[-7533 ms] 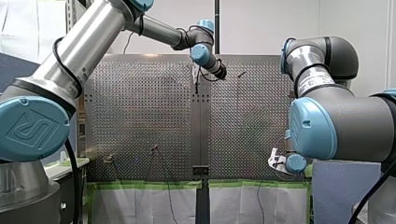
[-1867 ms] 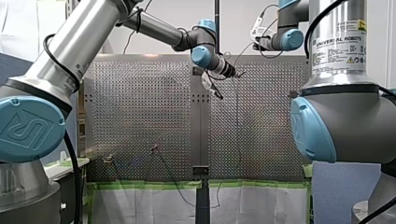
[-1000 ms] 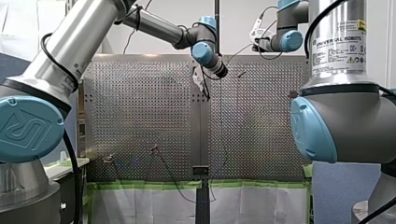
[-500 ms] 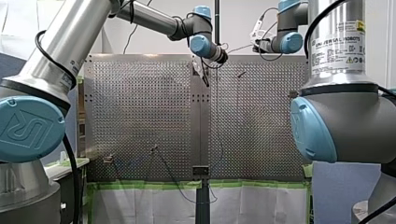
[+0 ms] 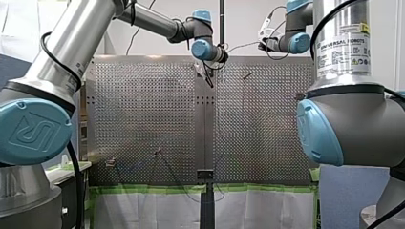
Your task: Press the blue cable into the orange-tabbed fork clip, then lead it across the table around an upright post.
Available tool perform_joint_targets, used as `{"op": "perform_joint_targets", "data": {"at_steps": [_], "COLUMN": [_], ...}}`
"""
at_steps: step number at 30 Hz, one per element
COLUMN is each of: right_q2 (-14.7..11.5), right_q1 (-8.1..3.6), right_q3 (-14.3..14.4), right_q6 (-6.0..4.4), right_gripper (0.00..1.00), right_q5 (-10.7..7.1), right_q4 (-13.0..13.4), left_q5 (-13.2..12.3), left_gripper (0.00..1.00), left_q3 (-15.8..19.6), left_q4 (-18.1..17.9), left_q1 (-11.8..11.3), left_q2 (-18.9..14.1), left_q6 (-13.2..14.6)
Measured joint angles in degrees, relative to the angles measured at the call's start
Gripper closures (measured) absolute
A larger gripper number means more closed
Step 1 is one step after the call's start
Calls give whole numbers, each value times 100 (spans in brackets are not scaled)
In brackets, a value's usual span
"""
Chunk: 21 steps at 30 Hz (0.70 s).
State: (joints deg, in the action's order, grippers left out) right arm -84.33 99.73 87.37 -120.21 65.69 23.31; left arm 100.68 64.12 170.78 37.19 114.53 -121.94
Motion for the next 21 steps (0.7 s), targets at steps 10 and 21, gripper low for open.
{"op": "perform_joint_targets", "data": {"at_steps": [10,21], "right_q2": [511,1066], "right_q1": [-58,-146], "right_q3": [-390,-477], "right_q6": [-72,-58], "right_gripper": [100,100], "right_q5": [-11,-3], "right_q4": [-14,56], "left_q5": [-35,105], "left_gripper": [100,100], "left_q3": [-186,-812], "left_q4": [-228,-199], "left_q1": [-48,-79], "left_q2": [135,760], "left_q6": [-170,-238]}}
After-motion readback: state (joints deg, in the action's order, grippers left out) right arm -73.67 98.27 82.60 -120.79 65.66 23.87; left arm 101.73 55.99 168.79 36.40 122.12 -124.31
